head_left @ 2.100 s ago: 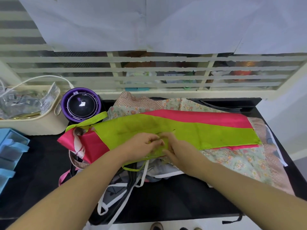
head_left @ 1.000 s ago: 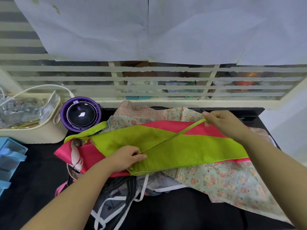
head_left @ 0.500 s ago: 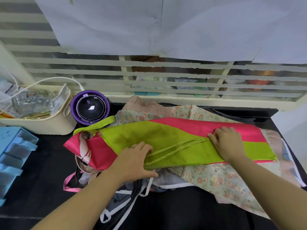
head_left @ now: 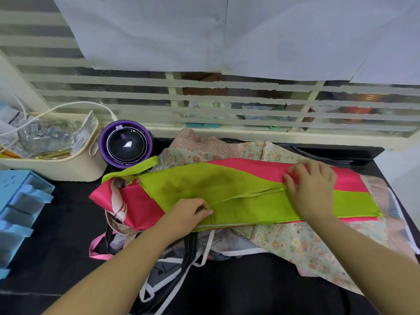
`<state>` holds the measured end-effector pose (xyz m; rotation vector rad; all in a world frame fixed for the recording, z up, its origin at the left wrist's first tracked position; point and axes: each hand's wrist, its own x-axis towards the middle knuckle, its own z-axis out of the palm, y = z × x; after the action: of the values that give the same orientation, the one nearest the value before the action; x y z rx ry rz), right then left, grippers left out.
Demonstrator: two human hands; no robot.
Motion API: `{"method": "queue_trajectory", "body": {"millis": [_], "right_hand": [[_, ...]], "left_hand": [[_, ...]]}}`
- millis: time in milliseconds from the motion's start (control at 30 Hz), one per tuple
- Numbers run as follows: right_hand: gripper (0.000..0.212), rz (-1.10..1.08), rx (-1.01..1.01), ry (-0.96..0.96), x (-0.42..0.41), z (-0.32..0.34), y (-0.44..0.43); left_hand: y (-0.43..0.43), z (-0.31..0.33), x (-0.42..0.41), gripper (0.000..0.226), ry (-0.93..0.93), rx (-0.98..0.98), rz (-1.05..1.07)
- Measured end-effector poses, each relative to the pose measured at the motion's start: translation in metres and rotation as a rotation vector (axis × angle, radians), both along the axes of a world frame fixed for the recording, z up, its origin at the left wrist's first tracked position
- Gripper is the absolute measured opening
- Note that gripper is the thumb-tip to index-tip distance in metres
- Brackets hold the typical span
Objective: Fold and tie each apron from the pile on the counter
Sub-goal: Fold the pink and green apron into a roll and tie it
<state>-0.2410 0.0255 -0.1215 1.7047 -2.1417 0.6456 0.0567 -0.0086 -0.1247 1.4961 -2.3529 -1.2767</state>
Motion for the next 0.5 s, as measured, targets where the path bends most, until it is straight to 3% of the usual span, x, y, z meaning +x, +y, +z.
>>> {"method": "queue_trajectory", "body": {"millis": [67, 133, 200, 267, 367, 433, 500], "right_hand": [[0.019, 0.225, -0.094, -0.073, 0.033, 0.02, -0.003], [0.023, 0.547, -0.042, -0.097, 0.073, 0.028, 0.001], [0.04, 0.753, 0.155, 0.092, 0.102, 0.012, 0.008], [0.057, 0.755, 0.375, 0.293, 0.106, -0.01, 0.007], [0.063, 0.699, 0.504, 0.361, 0.101, -0.022, -0.002], [0.062, 0.684, 0.522, 0.354, 0.106, -0.021, -0.009], [0.061, 0.675, 0.526, 0.357, 0.115, -0.02, -0.014]], "left_hand": [[-0.002, -0.001, -0.003, 0.028, 0.006, 0.045, 0.05], [-0.003, -0.002, -0.005, 0.032, 0.02, 0.08, 0.094], [-0.003, -0.002, -0.005, 0.03, 0.033, 0.079, 0.106], [-0.001, 0.001, -0.001, 0.022, 0.024, 0.043, 0.091], [0.002, 0.007, 0.018, 0.025, 0.055, -0.072, 0.181], [0.007, 0.011, 0.037, 0.028, 0.107, -0.373, 0.425], [0.012, 0.014, 0.055, 0.032, 0.111, -0.642, 0.859]]}}
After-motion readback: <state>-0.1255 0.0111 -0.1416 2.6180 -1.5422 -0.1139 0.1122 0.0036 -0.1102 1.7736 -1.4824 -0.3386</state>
